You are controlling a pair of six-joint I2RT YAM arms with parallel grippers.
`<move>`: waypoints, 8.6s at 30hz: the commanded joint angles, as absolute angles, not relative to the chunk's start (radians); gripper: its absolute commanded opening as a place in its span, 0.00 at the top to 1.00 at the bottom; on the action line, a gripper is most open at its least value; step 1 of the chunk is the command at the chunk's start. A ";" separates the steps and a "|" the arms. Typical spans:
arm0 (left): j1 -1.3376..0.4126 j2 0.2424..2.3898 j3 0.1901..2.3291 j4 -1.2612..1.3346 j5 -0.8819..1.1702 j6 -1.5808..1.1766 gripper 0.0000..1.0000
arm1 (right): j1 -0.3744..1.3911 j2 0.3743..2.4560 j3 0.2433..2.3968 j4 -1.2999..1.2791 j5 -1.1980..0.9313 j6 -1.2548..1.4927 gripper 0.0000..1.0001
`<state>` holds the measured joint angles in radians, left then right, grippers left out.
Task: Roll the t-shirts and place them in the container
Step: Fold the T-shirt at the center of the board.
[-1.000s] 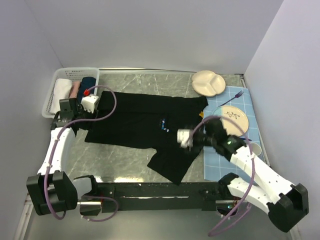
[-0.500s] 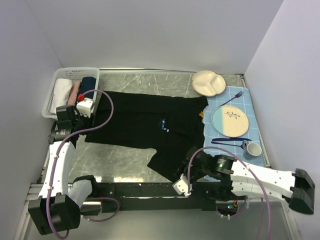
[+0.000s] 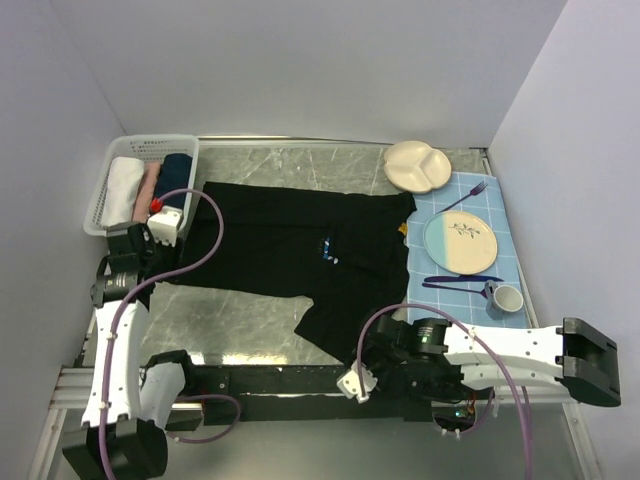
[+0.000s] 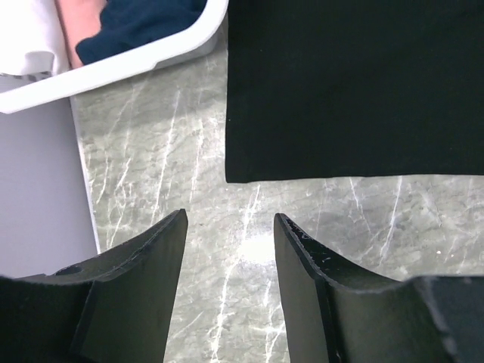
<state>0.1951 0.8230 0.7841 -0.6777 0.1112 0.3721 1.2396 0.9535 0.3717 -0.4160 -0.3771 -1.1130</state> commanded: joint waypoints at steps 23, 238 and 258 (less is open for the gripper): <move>0.209 0.834 0.825 -0.903 0.152 0.397 0.39 | 1.149 0.927 0.621 -0.526 -0.273 -0.822 1.00; 0.060 1.611 0.824 -0.422 0.121 0.617 0.56 | 0.482 2.416 2.152 -0.718 -0.166 -0.278 0.43; 0.060 1.578 0.813 -0.423 0.140 0.603 0.57 | 0.511 2.350 2.211 -0.654 -0.218 -0.199 0.85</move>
<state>0.0612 1.5742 0.8497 -0.3756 0.1413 0.6090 0.4908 2.4451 2.1811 -0.7383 -0.1791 -0.2226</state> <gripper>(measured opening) 0.426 0.154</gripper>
